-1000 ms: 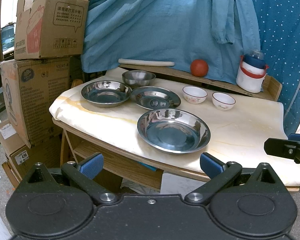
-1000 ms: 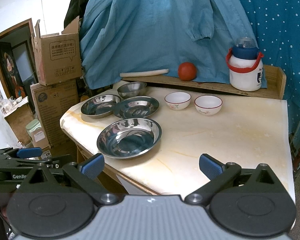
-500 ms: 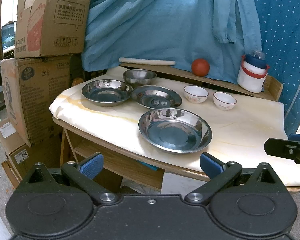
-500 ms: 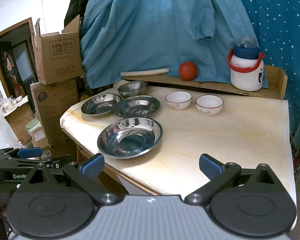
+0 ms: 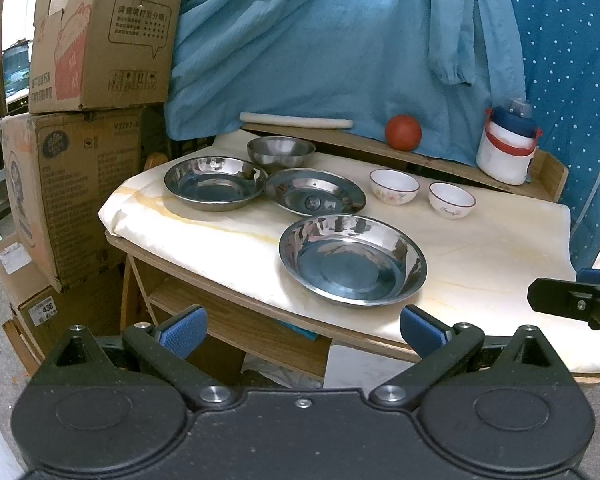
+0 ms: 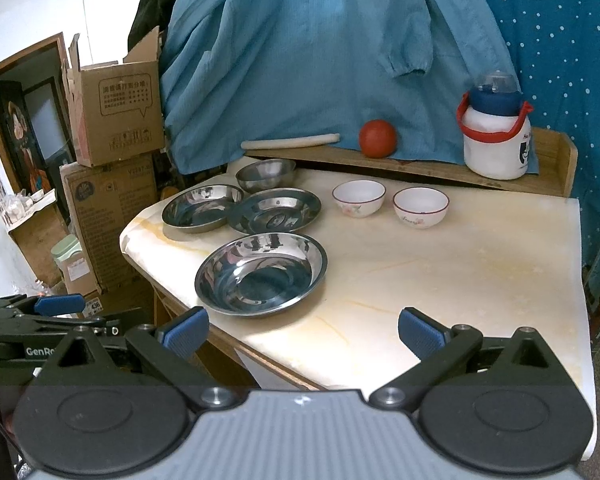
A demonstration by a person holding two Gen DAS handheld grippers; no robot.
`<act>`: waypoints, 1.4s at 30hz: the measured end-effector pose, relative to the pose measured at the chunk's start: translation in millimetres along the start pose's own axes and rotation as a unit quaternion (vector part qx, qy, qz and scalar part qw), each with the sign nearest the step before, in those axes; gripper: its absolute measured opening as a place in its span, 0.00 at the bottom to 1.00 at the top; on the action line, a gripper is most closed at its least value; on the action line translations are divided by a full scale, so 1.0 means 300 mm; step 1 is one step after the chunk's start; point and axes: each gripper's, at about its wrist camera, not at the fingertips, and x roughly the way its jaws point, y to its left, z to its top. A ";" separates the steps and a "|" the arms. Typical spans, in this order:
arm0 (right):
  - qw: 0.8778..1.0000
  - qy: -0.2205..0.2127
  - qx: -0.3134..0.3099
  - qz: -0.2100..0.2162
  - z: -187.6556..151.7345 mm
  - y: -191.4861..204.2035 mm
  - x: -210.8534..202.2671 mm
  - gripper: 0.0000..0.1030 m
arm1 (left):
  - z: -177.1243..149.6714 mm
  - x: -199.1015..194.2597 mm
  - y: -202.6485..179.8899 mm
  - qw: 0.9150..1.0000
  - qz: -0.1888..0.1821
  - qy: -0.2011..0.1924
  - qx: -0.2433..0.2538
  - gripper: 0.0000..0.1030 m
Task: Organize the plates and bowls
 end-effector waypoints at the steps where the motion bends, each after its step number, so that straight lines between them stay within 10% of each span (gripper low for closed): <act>1: 1.000 0.000 0.000 0.000 0.000 0.000 0.000 1.00 | 0.000 0.001 0.000 1.000 0.000 0.001 -0.001 0.99; 22: 1.000 0.013 -0.002 0.012 0.056 -0.036 0.079 1.00 | 0.070 0.019 0.038 0.998 0.019 0.029 -0.053 0.99; 42: 0.986 0.052 -0.074 0.137 0.309 -0.111 0.426 1.00 | 0.243 0.154 0.051 0.979 0.136 0.068 -0.138 0.99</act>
